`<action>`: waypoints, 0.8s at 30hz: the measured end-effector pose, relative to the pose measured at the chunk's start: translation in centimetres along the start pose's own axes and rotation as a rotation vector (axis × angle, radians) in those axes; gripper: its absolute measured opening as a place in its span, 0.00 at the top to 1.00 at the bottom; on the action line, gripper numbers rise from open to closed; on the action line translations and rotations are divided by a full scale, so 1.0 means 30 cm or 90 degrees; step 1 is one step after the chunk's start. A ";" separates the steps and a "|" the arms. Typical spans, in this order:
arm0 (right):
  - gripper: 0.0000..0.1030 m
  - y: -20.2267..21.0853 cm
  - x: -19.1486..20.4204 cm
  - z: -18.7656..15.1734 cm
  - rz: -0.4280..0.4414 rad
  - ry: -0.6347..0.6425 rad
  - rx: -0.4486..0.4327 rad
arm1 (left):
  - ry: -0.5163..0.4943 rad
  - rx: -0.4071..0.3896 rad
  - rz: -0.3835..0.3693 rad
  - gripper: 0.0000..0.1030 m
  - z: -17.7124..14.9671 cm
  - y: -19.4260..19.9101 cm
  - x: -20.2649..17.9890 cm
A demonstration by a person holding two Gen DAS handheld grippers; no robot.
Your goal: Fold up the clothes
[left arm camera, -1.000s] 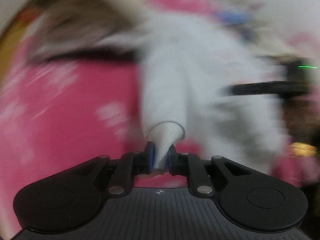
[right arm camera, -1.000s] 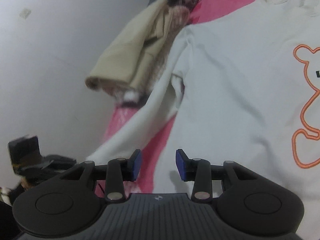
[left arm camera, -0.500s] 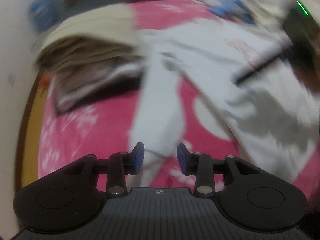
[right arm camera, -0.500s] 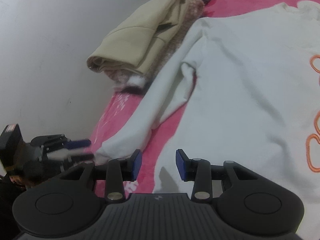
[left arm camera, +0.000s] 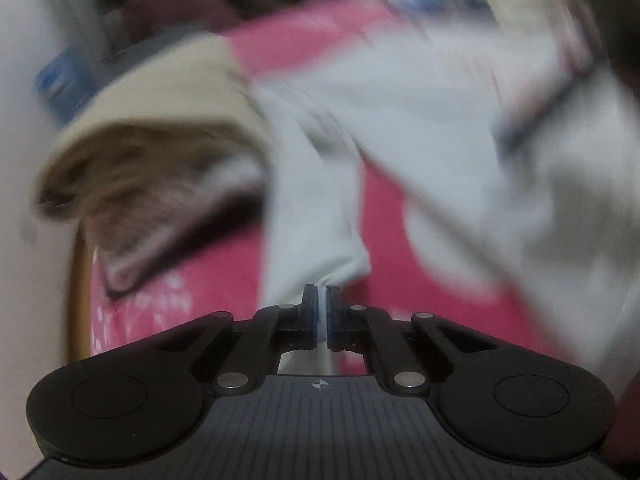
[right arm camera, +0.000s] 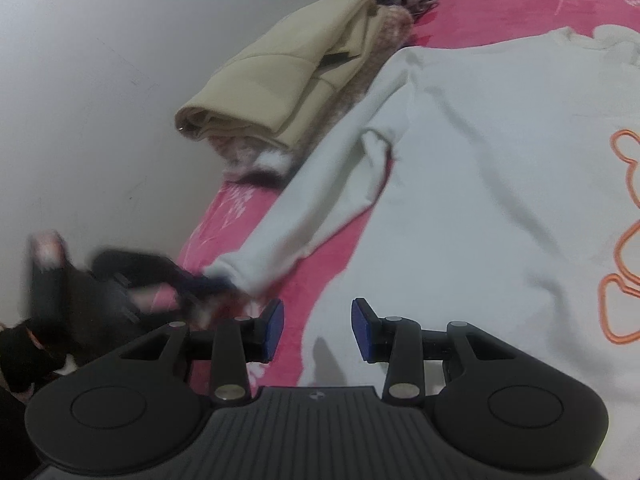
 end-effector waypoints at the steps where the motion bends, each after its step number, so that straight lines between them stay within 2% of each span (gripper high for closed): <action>1: 0.60 0.002 -0.009 0.003 -0.001 -0.006 -0.002 | 0.078 -0.027 -0.033 0.97 0.050 0.046 0.054; 4: 0.60 0.003 -0.028 0.013 0.005 -0.021 -0.009 | 0.271 -0.090 -0.116 0.98 0.151 0.141 0.202; 6: 0.60 0.004 -0.038 0.020 0.008 -0.028 -0.013 | 0.347 -0.110 -0.157 0.98 0.187 0.167 0.257; 7: 0.60 0.005 -0.039 0.022 0.007 -0.027 -0.015 | 0.364 -0.117 -0.174 1.00 0.201 0.173 0.261; 10: 0.60 0.018 -0.044 0.024 0.005 -0.031 -0.021 | 0.380 -0.134 -0.219 1.00 0.234 0.186 0.235; 14: 0.60 0.034 -0.050 0.029 0.014 -0.048 -0.028 | 0.302 -0.107 -0.239 1.00 0.219 0.174 0.133; 16: 0.60 0.037 -0.051 0.030 0.018 -0.053 -0.030 | 0.272 -0.075 -0.227 0.99 0.170 0.154 0.100; 18: 0.60 0.040 -0.052 0.032 0.023 -0.058 -0.031 | 0.291 -0.033 -0.193 0.98 0.095 0.124 0.122; 20: 0.60 0.038 -0.048 0.029 0.027 -0.057 -0.028 | 0.346 0.012 -0.147 0.96 0.008 0.093 0.174; 22: 0.60 0.033 -0.043 0.026 0.030 -0.055 -0.024 | 0.455 0.049 -0.110 0.90 -0.098 0.067 0.252; 23: 0.60 0.031 -0.041 0.023 0.031 -0.055 -0.023 | 0.515 0.066 -0.092 0.80 -0.153 0.054 0.293; 24: 0.60 0.029 -0.039 0.021 0.032 -0.055 -0.021 | 0.571 0.077 -0.083 0.74 -0.200 0.045 0.323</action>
Point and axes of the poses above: each gripper's, at about its wrist camera, not at the fingertips, and y roughly against the way its jaws point, x to its left, z to its top, the point moved 10 cm from there along -y, roughly the way its jaws point, and after that the axes turned 3 degrees about y, right-handed, at the moved point
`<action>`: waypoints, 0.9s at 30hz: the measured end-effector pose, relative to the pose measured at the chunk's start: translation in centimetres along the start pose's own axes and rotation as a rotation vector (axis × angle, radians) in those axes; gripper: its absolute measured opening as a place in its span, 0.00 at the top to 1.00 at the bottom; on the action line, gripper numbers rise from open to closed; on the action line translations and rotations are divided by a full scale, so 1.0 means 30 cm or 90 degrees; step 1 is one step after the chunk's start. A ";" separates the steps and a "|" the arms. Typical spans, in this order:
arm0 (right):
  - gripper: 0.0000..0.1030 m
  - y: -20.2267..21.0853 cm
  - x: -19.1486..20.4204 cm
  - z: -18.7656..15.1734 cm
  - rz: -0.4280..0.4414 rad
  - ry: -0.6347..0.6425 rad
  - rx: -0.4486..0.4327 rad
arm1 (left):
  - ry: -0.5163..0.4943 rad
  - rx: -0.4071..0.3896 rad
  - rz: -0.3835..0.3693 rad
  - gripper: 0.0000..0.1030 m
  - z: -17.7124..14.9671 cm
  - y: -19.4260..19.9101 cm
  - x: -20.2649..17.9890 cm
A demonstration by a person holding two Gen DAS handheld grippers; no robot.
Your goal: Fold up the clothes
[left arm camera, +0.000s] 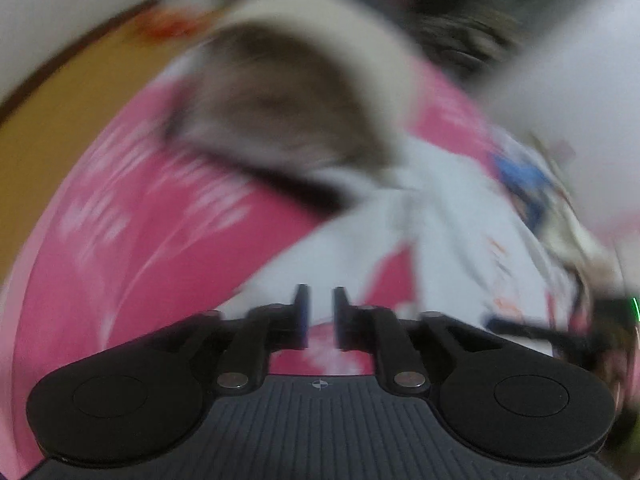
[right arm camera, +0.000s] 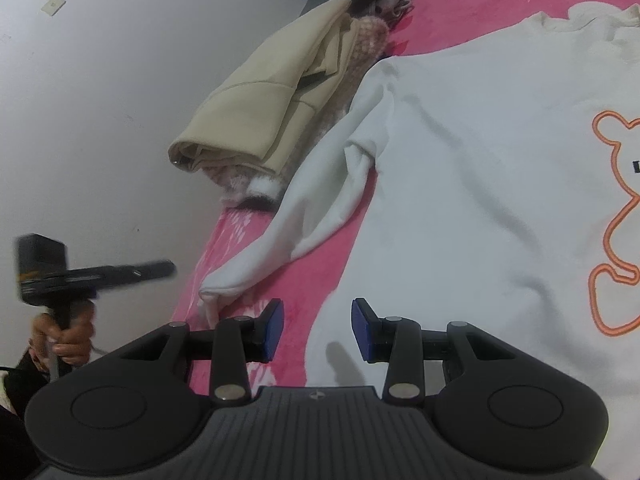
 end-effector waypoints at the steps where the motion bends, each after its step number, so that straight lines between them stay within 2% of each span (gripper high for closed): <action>1: 0.60 -0.001 0.001 -0.001 0.000 -0.001 0.001 | 0.058 0.008 0.000 0.73 -0.006 -0.007 0.051; 3: 0.60 -0.004 0.003 -0.001 -0.001 -0.004 0.002 | 0.173 0.026 -0.008 0.66 -0.019 -0.023 0.140; 5: 0.60 -0.007 0.005 -0.001 0.001 -0.008 0.003 | 0.268 0.026 -0.041 0.62 -0.036 -0.033 0.189; 6: 0.60 -0.008 0.007 -0.003 0.001 -0.009 0.005 | 0.302 0.021 -0.059 0.57 -0.038 -0.038 0.202; 8: 0.59 -0.014 0.009 -0.009 0.000 -0.009 0.009 | 0.350 0.004 -0.087 0.53 -0.037 -0.055 0.217; 10: 0.59 -0.022 0.014 -0.017 -0.001 -0.009 0.016 | 0.385 -0.004 -0.090 0.54 -0.041 -0.078 0.231; 11: 0.59 -0.026 0.017 -0.021 -0.001 -0.009 0.018 | 0.400 -0.008 -0.088 0.59 -0.045 -0.088 0.237; 12: 0.59 -0.030 0.020 -0.024 -0.001 -0.009 0.021 | 0.401 -0.015 -0.082 0.69 -0.046 -0.091 0.235; 13: 0.59 -0.034 0.022 -0.028 -0.001 -0.009 0.024 | 0.388 -0.022 -0.075 0.75 -0.046 -0.092 0.227; 14: 0.59 -0.036 0.025 -0.029 -0.001 -0.008 0.026 | 0.366 -0.032 -0.061 0.96 -0.043 -0.090 0.217; 16: 0.59 -0.033 0.026 -0.026 -0.006 -0.007 0.024 | 0.307 -0.057 -0.035 1.00 -0.026 -0.076 0.185; 19: 0.59 -0.004 0.006 -0.002 -0.018 -0.017 0.007 | 0.203 -0.108 -0.061 1.00 0.038 -0.025 0.032; 20: 0.59 0.010 -0.004 0.009 -0.022 -0.022 -0.001 | 0.160 -0.125 -0.084 1.00 0.062 -0.005 -0.046; 23: 0.59 0.096 -0.058 0.066 -0.043 -0.040 -0.054 | -0.037 -0.165 -0.230 1.00 0.088 0.071 -0.431; 24: 0.59 0.134 -0.086 0.085 -0.054 -0.048 -0.077 | -0.102 -0.149 -0.291 1.00 0.053 0.085 -0.568; 25: 0.59 0.174 -0.118 0.103 -0.067 -0.058 -0.099 | -0.166 -0.122 -0.355 1.00 0.000 0.094 -0.702; 27: 0.59 0.270 -0.196 0.130 -0.107 -0.078 -0.151 | -0.278 0.010 -0.461 0.99 -0.187 0.061 -0.891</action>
Point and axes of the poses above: each gripper's, at about its wrist camera, not at the fingertips, and y roughly against the way its jaws point, x to its left, z to its top, the point moved 10 cm from there along -y, roughly the way its jaws point, and after that the axes turned 3 degrees about y, right-handed, at the moved point
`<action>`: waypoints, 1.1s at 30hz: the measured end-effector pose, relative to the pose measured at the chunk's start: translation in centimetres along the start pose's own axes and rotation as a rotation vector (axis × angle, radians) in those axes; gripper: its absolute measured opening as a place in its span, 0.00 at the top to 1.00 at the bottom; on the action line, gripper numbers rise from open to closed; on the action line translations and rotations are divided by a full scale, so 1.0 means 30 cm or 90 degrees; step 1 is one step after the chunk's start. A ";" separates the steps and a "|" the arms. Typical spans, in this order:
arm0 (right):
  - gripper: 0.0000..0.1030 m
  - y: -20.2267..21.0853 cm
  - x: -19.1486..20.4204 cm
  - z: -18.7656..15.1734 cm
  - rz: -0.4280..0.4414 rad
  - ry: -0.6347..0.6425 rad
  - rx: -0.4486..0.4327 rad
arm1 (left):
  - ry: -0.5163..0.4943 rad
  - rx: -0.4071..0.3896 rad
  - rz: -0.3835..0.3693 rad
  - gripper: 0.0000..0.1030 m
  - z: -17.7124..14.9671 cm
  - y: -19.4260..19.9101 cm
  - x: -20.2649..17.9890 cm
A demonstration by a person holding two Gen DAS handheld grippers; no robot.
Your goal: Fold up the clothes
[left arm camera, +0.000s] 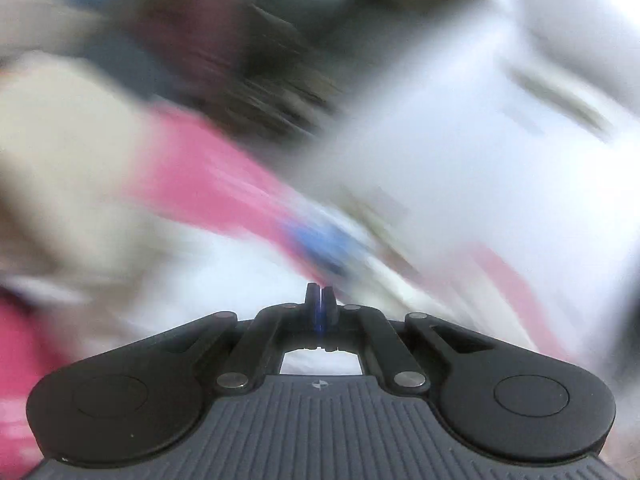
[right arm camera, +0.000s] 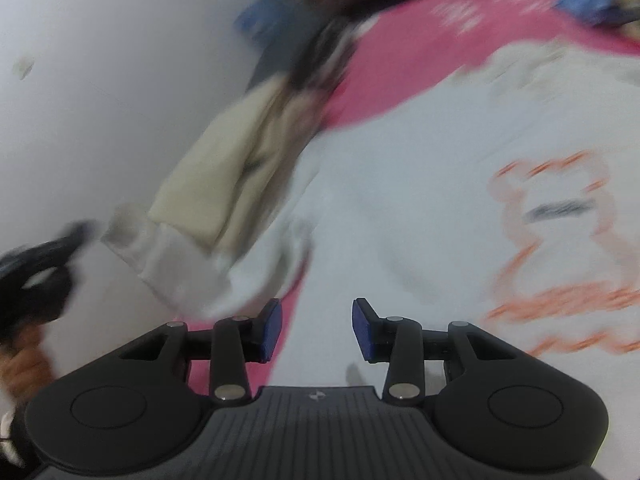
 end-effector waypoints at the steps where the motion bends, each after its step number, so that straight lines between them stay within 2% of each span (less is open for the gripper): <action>1: 0.59 0.039 -0.048 0.025 -0.022 -0.011 -0.027 | -0.015 0.080 -0.038 0.96 -0.094 -0.072 -0.044; 2: 0.59 0.077 -0.096 0.040 -0.041 -0.024 -0.050 | -0.029 0.162 -0.068 0.82 -0.195 -0.137 -0.077; 3: 0.58 0.114 -0.143 0.048 -0.058 -0.040 -0.070 | -0.042 0.231 -0.069 0.74 -0.291 -0.185 -0.081; 5: 0.58 0.167 -0.232 0.039 -0.083 -0.075 -0.092 | -0.063 0.334 -0.033 0.73 -0.439 -0.236 -0.034; 8: 0.57 0.177 -0.309 -0.014 -0.096 -0.104 -0.080 | -0.028 0.358 0.038 0.72 -0.481 -0.230 0.085; 11: 0.57 0.122 -0.298 -0.063 -0.075 -0.091 -0.041 | 0.034 0.309 0.115 0.69 -0.421 -0.174 0.213; 14: 0.57 0.030 -0.211 -0.068 -0.043 -0.029 0.004 | 0.020 0.230 0.225 0.69 -0.350 -0.107 0.275; 17: 0.57 -0.081 -0.077 -0.053 -0.019 0.080 0.050 | -0.103 0.159 0.350 0.68 -0.273 -0.058 0.315; 19: 0.56 -0.154 -0.001 -0.036 -0.008 0.137 0.076 | -0.206 0.146 0.423 0.66 -0.235 -0.068 0.345; 21: 0.56 -0.226 0.048 -0.024 -0.004 0.145 0.099 | -0.309 0.147 0.483 0.65 -0.214 -0.098 0.366; 24: 0.56 -0.309 0.063 -0.003 0.005 0.090 0.118 | -0.457 0.156 0.519 0.64 -0.216 -0.173 0.389; 27: 0.56 -0.368 0.043 0.024 0.004 0.030 0.110 | -0.537 0.134 0.528 0.64 -0.199 -0.237 0.414; 30: 0.56 -0.398 -0.003 0.053 0.002 -0.035 0.100 | -0.548 0.149 0.527 0.64 -0.196 -0.291 0.466; 32: 0.56 -0.399 -0.018 0.064 0.007 -0.049 0.095 | -0.551 0.154 0.530 0.65 -0.189 -0.317 0.497; 33: 0.56 -0.396 -0.023 0.069 0.010 -0.052 0.093 | -0.552 0.156 0.531 0.70 -0.184 -0.329 0.512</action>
Point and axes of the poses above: each gripper's, at about its wrist camera, not at the fingertips, and y roughly against the way its jaws point, x to its left, z to its top, the point moved 10 cm from there along -y, roughly the way its jaws point, and after that the axes turned 3 degrees about y, right-handed, at the moved point
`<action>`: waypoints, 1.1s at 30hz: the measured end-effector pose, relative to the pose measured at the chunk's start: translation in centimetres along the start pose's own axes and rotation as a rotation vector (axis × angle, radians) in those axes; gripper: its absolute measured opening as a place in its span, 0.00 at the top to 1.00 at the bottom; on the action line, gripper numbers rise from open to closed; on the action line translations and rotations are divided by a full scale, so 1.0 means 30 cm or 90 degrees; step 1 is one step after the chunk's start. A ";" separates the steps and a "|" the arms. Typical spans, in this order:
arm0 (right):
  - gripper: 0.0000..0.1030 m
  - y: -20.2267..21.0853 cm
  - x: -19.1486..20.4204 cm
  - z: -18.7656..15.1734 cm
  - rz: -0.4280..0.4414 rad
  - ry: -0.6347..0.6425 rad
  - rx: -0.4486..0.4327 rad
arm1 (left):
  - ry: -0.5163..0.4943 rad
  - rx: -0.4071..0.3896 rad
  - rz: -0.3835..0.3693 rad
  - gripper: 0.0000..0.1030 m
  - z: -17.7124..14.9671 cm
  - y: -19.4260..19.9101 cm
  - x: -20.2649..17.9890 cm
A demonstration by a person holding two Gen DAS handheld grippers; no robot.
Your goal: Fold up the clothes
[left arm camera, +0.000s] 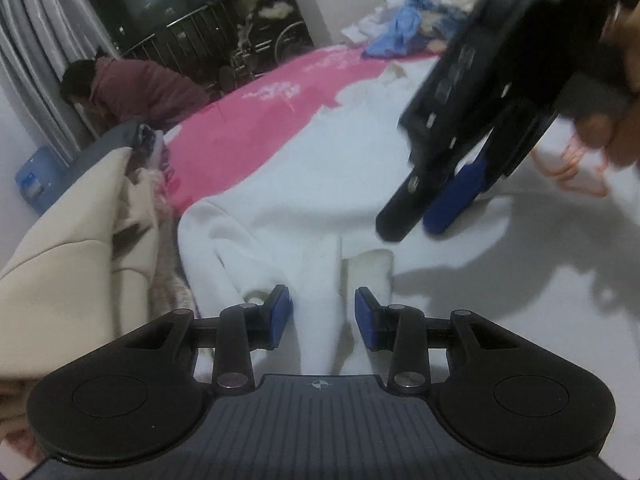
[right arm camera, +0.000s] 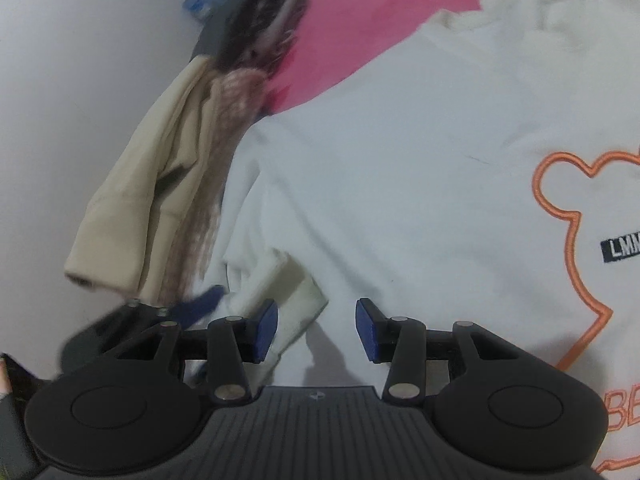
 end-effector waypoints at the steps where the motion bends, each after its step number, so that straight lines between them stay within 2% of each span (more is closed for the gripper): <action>1: 0.56 0.003 -0.005 0.005 0.004 -0.002 -0.002 | 0.025 0.001 -0.007 0.76 0.003 -0.006 0.016; 3: 0.54 0.011 -0.008 0.015 0.013 -0.001 -0.006 | 0.118 0.002 -0.043 0.87 0.010 0.002 0.070; 6: 0.53 0.028 0.022 0.044 0.045 0.033 -0.024 | 0.305 -0.017 -0.149 0.88 0.030 0.053 0.172; 7: 0.51 0.034 0.039 0.057 0.060 0.046 -0.032 | 0.350 -0.030 -0.181 0.88 0.038 0.079 0.202; 10: 0.45 0.050 0.104 0.103 0.118 0.095 -0.057 | 0.461 -0.063 -0.263 0.89 0.059 0.157 0.290; 13: 0.38 0.065 0.175 0.154 0.173 0.141 -0.085 | 0.531 -0.092 -0.315 0.89 0.072 0.225 0.356; 17: 0.31 0.078 0.238 0.201 0.243 0.152 -0.099 | 0.559 -0.127 -0.336 0.89 0.090 0.302 0.399; 20: 0.31 0.077 0.277 0.186 0.299 0.131 -0.075 | 0.557 -0.140 -0.338 0.89 0.104 0.324 0.407; 23: 0.34 0.069 0.328 0.155 0.314 0.139 -0.060 | 0.550 -0.153 -0.340 0.89 0.118 0.329 0.410; 24: 0.48 0.072 0.343 0.154 0.310 0.144 -0.059 | 0.546 -0.158 -0.340 0.89 0.130 0.330 0.416; 25: 0.67 0.078 0.356 0.162 0.301 0.147 -0.060 | 0.534 -0.170 -0.335 0.89 0.159 0.332 0.428; 26: 0.76 0.083 0.368 0.171 0.292 0.151 -0.061 | 0.517 -0.184 -0.329 0.89 0.195 0.334 0.443; 27: 0.90 0.101 0.385 0.190 0.282 0.159 -0.070 | 0.501 -0.198 -0.322 0.89 0.230 0.335 0.458; 28: 0.93 0.139 0.409 0.223 0.276 0.170 -0.090 | 0.484 -0.218 -0.318 0.89 0.276 0.344 0.476; 31: 0.94 0.288 0.493 0.335 0.275 0.207 -0.162 | 0.435 -0.294 -0.308 0.89 0.459 0.388 0.545; 33: 0.94 0.413 0.562 0.416 0.285 0.227 -0.218 | 0.425 -0.339 -0.314 0.88 0.583 0.419 0.584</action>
Point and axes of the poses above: each gripper's, at about its wrist camera, not at the fingertips, and y roughly against the way its jaws point, x to its left, z to its top, the point moved 10 cm from there along -y, roughly the way its jaws point, and after that the axes turned 3 degrees about y, right-handed, at the moved point
